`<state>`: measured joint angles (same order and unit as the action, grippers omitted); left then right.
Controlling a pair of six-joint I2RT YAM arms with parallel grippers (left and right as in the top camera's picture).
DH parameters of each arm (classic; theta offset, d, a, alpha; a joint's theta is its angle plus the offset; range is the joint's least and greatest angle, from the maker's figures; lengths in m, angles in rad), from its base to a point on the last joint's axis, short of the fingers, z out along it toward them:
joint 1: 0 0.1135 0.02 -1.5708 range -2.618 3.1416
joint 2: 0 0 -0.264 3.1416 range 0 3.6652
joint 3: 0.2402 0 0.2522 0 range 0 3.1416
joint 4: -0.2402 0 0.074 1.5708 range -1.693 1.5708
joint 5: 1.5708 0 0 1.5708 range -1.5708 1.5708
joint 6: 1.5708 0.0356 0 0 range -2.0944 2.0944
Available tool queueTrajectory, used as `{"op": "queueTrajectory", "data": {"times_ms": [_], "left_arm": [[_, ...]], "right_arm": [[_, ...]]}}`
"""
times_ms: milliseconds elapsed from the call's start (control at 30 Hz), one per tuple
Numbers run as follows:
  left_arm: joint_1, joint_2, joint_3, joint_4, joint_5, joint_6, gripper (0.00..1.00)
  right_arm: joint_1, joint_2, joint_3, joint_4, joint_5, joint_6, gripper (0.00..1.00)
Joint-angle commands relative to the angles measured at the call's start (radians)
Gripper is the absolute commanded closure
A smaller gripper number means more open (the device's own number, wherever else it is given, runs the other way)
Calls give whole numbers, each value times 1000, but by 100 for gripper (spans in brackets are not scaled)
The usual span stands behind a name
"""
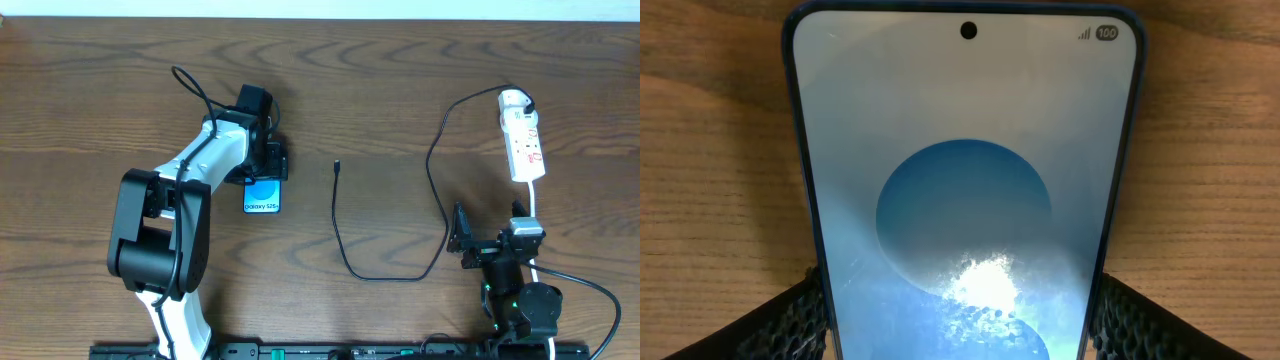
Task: Plug charger to phone and switch on socket
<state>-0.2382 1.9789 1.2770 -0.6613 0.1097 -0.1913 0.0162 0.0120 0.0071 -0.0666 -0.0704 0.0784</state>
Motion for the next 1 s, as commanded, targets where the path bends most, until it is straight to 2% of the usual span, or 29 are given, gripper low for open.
{"op": "queueTrajectory", "data": {"times_ms": [0, 500, 533, 967], "left_arm": [[-3, 50, -12, -3, 2, -13, 19], [-3, 50, -12, 5, 1, -32, 19], [-3, 50, -12, 5, 1, -32, 2], [-3, 50, -12, -5, 1, -32, 2]], "right_arm": [[-2, -6, -2, -5, 5, -5, 1], [-2, -6, -2, -5, 5, -5, 1], [-2, -6, -2, -5, 5, -5, 1], [-2, -6, -2, -5, 5, -5, 1]]}}
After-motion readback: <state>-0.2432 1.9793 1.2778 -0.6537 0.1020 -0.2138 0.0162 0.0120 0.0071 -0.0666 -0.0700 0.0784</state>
